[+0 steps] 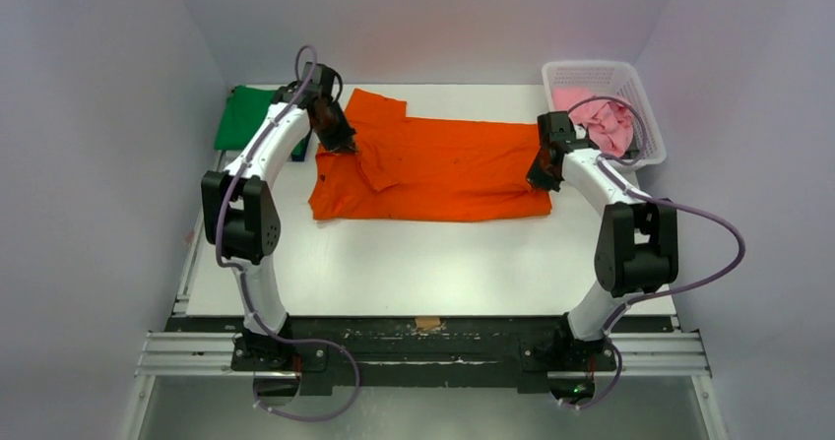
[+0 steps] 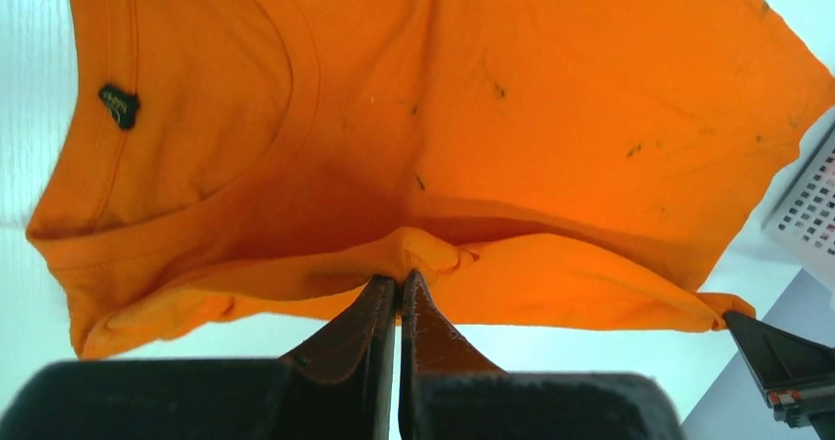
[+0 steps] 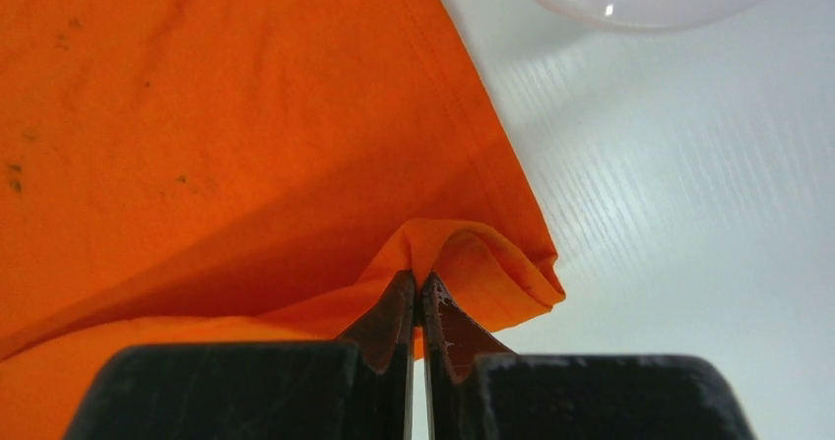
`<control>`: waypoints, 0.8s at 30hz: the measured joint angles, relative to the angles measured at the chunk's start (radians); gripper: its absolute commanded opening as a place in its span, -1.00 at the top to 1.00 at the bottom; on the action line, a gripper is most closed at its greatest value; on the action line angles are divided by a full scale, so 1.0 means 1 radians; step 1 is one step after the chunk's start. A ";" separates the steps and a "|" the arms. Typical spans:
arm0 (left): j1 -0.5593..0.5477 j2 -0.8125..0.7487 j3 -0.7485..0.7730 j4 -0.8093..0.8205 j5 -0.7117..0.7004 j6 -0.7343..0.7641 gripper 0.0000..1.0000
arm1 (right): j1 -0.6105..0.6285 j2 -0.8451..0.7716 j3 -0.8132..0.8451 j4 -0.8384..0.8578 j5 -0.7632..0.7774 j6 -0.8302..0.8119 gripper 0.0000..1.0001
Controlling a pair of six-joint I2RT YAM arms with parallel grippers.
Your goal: Fold and stack the t-shirts
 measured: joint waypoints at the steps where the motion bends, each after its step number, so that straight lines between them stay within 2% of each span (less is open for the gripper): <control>1: 0.005 0.024 0.026 -0.006 0.000 0.007 0.92 | -0.002 0.012 0.012 -0.002 0.004 0.000 1.00; 4: 0.015 0.106 0.117 -0.026 0.000 0.026 0.90 | -0.009 0.053 0.045 -0.003 0.021 0.002 1.00; 6: 0.019 0.162 0.181 -0.034 0.000 0.033 0.65 | -0.014 0.079 0.062 -0.002 0.027 0.005 0.88; 9: 0.031 0.266 0.299 -0.054 0.003 0.054 -0.35 | -0.019 0.123 0.081 0.002 0.046 0.019 0.16; 10: 0.035 0.305 0.345 -0.065 0.003 0.058 -0.62 | -0.021 0.136 0.087 0.002 0.050 0.027 -0.10; 11: 0.039 0.345 0.395 -0.080 0.005 0.063 -0.79 | -0.024 0.148 0.092 0.002 0.055 0.036 -0.23; 12: 0.044 0.384 0.444 -0.094 0.007 0.065 -0.89 | -0.026 0.156 0.098 0.002 0.057 0.044 -0.30; 14: 0.053 0.435 0.504 -0.115 0.010 0.074 -0.99 | -0.028 0.167 0.108 0.003 0.073 0.057 -0.42; 17: 0.062 0.419 0.473 -0.126 0.011 0.079 -1.00 | -0.029 0.151 0.110 0.004 0.095 0.062 -0.49; 18: 0.064 0.383 0.414 -0.106 0.011 0.080 -1.00 | -0.029 0.138 0.109 0.006 0.097 0.059 -0.50; 20: 0.065 0.277 0.245 -0.072 0.022 0.082 -1.00 | -0.026 0.097 0.094 0.027 0.094 0.048 -0.67; 24: 0.060 0.034 -0.089 0.000 0.072 0.075 -1.00 | 0.015 -0.018 0.018 0.094 0.048 0.015 -0.69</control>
